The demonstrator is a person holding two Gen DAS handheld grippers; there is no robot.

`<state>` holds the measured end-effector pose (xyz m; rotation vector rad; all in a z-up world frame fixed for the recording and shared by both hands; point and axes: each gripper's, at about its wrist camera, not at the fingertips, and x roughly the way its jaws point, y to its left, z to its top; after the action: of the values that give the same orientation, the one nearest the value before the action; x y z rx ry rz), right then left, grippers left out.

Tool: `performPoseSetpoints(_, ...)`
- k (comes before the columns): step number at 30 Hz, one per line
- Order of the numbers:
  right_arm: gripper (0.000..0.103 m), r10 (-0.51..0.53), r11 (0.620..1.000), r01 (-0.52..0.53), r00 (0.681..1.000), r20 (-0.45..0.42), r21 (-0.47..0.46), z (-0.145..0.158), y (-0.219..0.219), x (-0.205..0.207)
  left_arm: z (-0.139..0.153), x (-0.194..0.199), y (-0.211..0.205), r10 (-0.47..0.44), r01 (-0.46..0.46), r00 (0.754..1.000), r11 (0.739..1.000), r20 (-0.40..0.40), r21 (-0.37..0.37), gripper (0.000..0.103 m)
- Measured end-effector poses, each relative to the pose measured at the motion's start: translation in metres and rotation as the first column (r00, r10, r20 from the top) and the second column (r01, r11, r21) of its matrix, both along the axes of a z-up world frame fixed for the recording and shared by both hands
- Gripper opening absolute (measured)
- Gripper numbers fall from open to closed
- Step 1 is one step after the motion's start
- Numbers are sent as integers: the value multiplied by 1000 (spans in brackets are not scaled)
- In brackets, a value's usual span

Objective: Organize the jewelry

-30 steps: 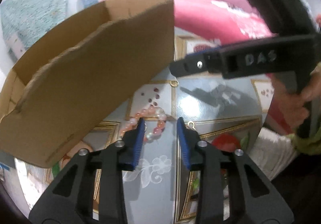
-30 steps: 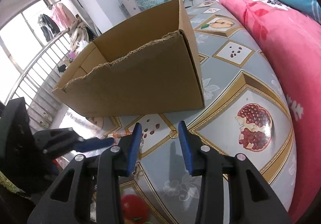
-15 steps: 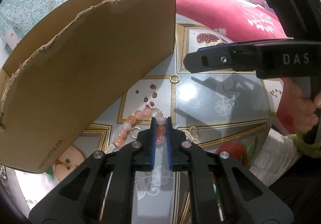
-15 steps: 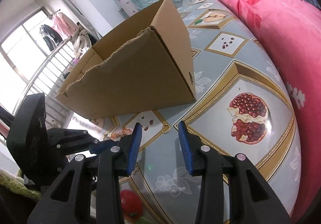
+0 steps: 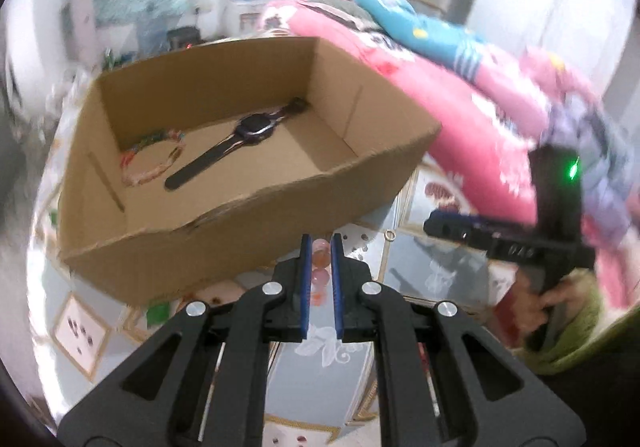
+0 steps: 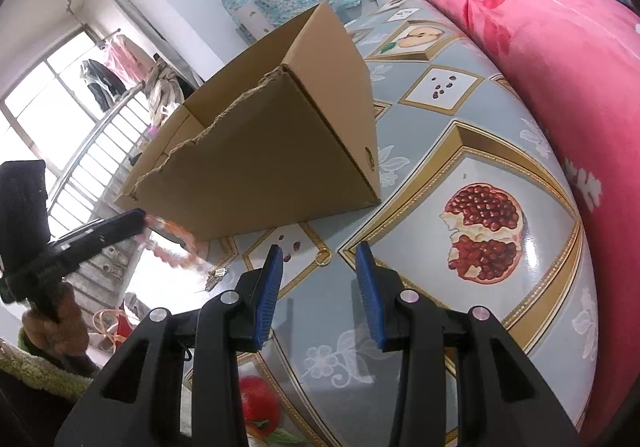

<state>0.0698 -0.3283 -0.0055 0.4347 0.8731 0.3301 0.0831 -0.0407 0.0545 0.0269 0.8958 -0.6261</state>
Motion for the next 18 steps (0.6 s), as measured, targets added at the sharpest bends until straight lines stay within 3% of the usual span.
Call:
performPoseSetpoints(4,37,15,1000,-15,1000,-3,-3,0,7,2,-11,4,26,58,-65,995,993,-77,-94,8)
performPoseSetpoints(9,37,35,999,-35,999,-2,-17,3,19,3,-37,10,57,81,-128,977,962,-198,-241,8)
performPoseSetpoints(15,37,44,998,-44,999,-17,-49,4,26,2,-77,12,82,195,-237,947,961,-255,-146,8)
performPoseSetpoints(18,37,55,995,-57,998,-26,-79,4,27,0,-77,7,89,222,-255,949,958,-223,-134,8)
